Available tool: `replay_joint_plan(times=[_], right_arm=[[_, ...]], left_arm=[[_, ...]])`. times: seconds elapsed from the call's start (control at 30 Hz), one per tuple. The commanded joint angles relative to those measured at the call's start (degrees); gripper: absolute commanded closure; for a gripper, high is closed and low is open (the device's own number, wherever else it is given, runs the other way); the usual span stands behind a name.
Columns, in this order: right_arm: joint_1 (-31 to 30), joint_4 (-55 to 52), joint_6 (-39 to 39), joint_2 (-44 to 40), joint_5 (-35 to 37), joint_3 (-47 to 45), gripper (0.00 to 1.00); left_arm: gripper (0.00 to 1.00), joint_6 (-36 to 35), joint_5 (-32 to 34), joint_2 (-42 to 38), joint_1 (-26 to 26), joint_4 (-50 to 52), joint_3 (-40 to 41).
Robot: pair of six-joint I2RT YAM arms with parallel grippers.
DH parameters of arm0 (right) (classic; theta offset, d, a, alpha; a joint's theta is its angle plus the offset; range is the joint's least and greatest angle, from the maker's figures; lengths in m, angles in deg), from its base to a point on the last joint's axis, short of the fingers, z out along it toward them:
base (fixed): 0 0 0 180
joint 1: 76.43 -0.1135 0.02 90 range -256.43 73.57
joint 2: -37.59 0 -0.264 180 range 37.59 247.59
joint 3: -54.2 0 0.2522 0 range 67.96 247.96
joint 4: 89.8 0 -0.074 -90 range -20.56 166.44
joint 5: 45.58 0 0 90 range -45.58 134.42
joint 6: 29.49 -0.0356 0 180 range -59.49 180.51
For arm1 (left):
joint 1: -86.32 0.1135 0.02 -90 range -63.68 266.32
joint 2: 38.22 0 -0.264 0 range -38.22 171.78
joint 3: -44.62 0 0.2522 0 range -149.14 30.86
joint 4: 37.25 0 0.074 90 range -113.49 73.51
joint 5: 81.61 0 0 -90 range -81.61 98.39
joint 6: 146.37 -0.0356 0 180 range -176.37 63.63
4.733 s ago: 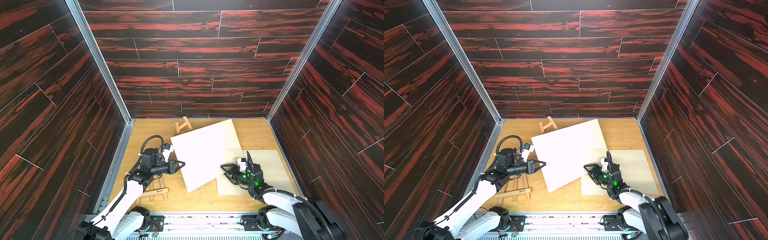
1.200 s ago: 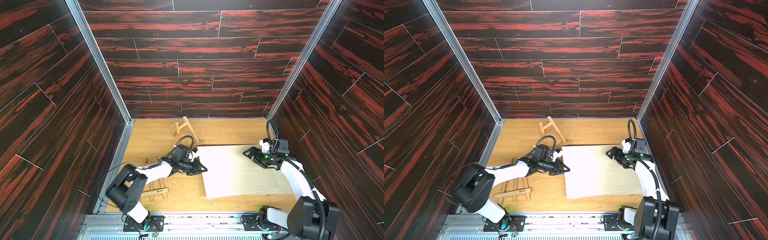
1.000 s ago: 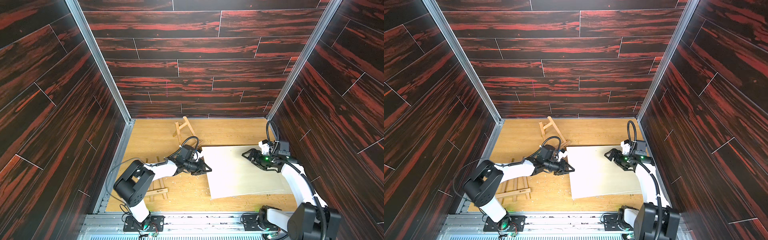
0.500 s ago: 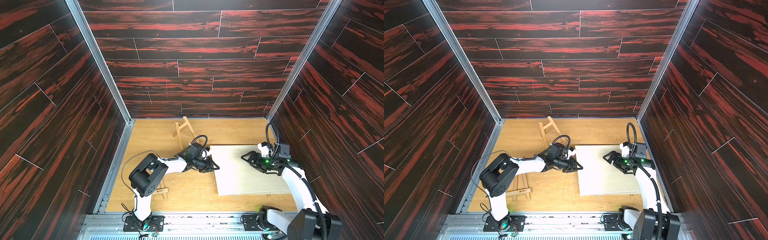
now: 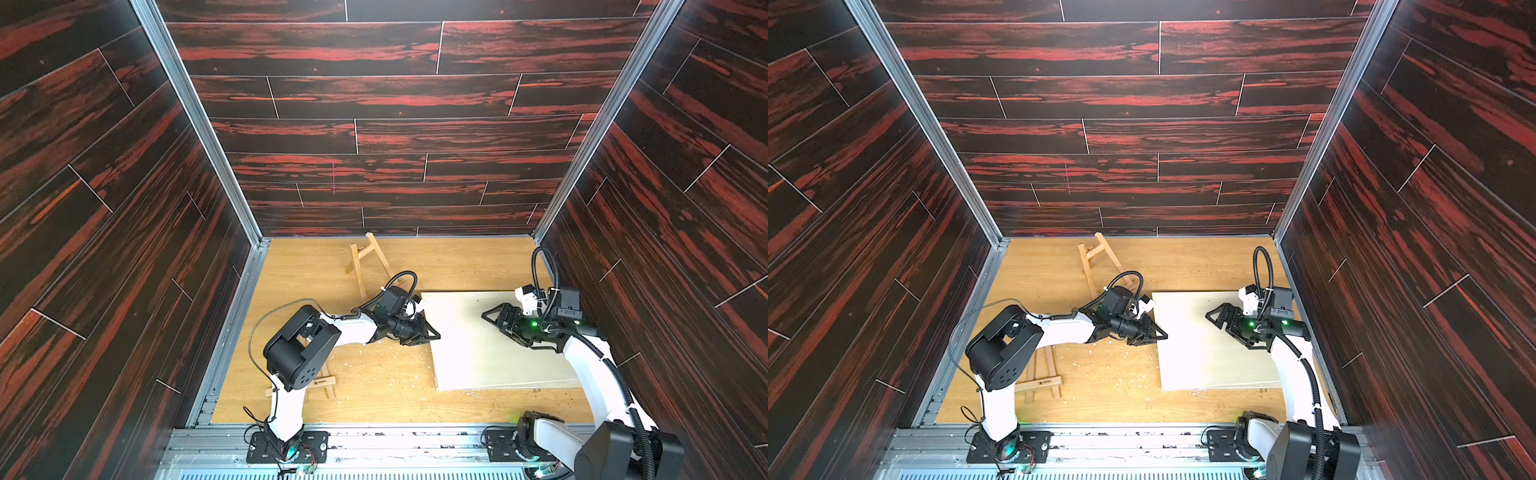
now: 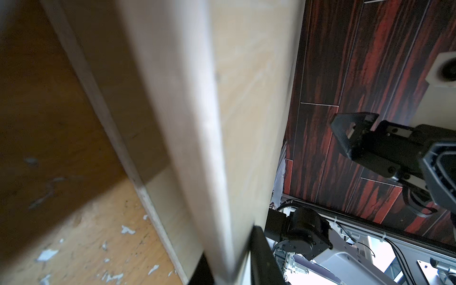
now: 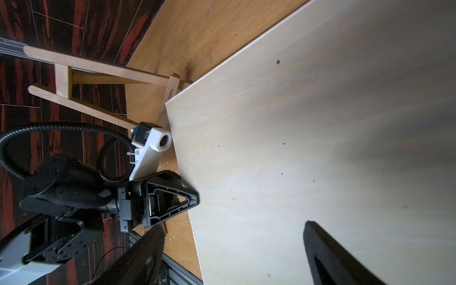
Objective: Disassemble the easel
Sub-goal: Place the drawing board on the drawing board.
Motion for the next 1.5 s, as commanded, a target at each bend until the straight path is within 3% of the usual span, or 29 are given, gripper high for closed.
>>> replay_joint_plan(times=[0.0,0.33,0.53,1.47], right_arm=[[-0.1,-0.9,0.8,-1.1,-1.3,-0.9,0.09],[-0.1,-1.0,0.9,-1.4,-1.3,-1.0,0.09],[-0.2,-0.6,0.8,-1.4,-1.5,-1.3,0.09],[-0.1,-0.7,0.4,-2.0,-1.9,-1.2,0.09]], left_arm=[[0.86,-3.9,12.2,2.0,-0.4,5.8,-1.8],[0.61,-6.5,14.6,2.8,-0.4,12.4,-4.8],[0.51,-7.7,16.8,2.4,-0.3,15.1,-5.8],[0.46,-11.4,20.1,8.9,-0.4,22.1,-19.4]])
